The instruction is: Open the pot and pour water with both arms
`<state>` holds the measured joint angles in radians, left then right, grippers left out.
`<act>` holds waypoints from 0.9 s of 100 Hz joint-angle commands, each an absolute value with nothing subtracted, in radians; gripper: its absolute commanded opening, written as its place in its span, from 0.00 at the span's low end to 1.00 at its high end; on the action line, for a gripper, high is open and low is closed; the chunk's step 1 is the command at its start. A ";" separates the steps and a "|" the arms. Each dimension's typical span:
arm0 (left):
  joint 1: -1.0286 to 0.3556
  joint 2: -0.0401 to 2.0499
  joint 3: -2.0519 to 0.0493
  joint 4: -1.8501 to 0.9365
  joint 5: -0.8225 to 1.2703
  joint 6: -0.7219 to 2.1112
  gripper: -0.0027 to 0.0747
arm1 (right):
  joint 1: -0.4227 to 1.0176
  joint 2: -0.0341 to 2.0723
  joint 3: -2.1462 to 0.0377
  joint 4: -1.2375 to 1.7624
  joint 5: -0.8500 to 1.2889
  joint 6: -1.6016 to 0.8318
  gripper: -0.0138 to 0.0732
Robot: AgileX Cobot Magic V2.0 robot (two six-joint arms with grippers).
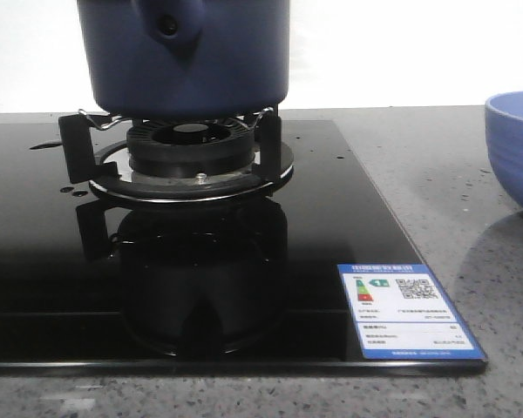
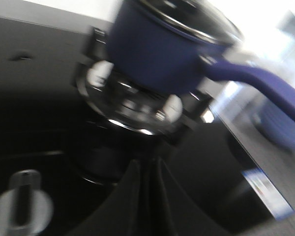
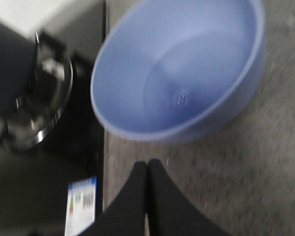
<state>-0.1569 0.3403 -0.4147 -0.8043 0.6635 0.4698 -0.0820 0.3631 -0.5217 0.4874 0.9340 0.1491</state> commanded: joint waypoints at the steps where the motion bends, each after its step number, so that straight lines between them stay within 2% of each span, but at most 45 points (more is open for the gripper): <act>1: -0.229 0.433 -0.515 -0.923 0.744 0.625 0.02 | -0.038 0.458 -0.615 0.516 1.032 0.081 0.09; 12: -0.324 0.540 -0.574 -1.148 0.831 0.887 0.03 | 0.015 0.540 -0.656 0.613 1.090 -0.059 0.08; 27: -0.394 0.657 -0.613 -1.480 0.834 1.202 0.03 | 0.034 0.548 -0.663 0.761 0.965 -0.293 0.08; 39: -0.396 0.733 -0.662 -1.513 0.832 1.284 0.07 | 0.034 0.521 -0.665 0.767 0.857 -0.386 0.08; 49: -0.396 0.788 -0.703 -1.510 0.828 1.345 0.25 | 0.034 0.506 -0.667 0.767 0.796 -0.426 0.09; 59: -0.394 0.837 -0.741 -1.510 0.779 1.380 0.56 | 0.034 0.506 -0.667 0.767 0.755 -0.435 0.09; 63: -0.394 0.859 -0.757 -1.510 0.741 1.382 0.64 | 0.034 0.506 -0.667 0.767 0.745 -0.437 0.10; 66: -0.394 0.872 -0.767 -1.510 0.715 1.388 0.70 | 0.034 0.506 -0.667 0.767 0.737 -0.445 0.13; 71: -0.394 0.898 -0.784 -1.510 0.683 1.406 0.74 | 0.034 0.506 -0.667 0.767 0.724 -0.465 0.20; 76: -0.394 0.922 -0.807 -1.510 0.670 1.447 0.74 | 0.034 0.506 -0.667 0.767 0.710 -0.469 0.27; 83: -0.394 0.958 -0.839 -1.510 0.667 1.508 0.74 | 0.034 0.506 -0.667 0.767 0.683 -0.469 0.43; 84: -0.394 0.961 -0.842 -1.510 0.667 1.515 0.74 | 0.034 0.506 -0.667 0.767 0.678 -0.469 0.47; 90: -0.394 0.989 -0.868 -1.510 0.660 1.575 0.74 | 0.034 0.506 -0.667 0.765 0.656 -0.469 0.58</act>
<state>-0.3881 0.9627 -0.7994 -1.4467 0.6749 1.4883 0.0338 0.5027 -0.6311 0.7270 0.7475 -0.4507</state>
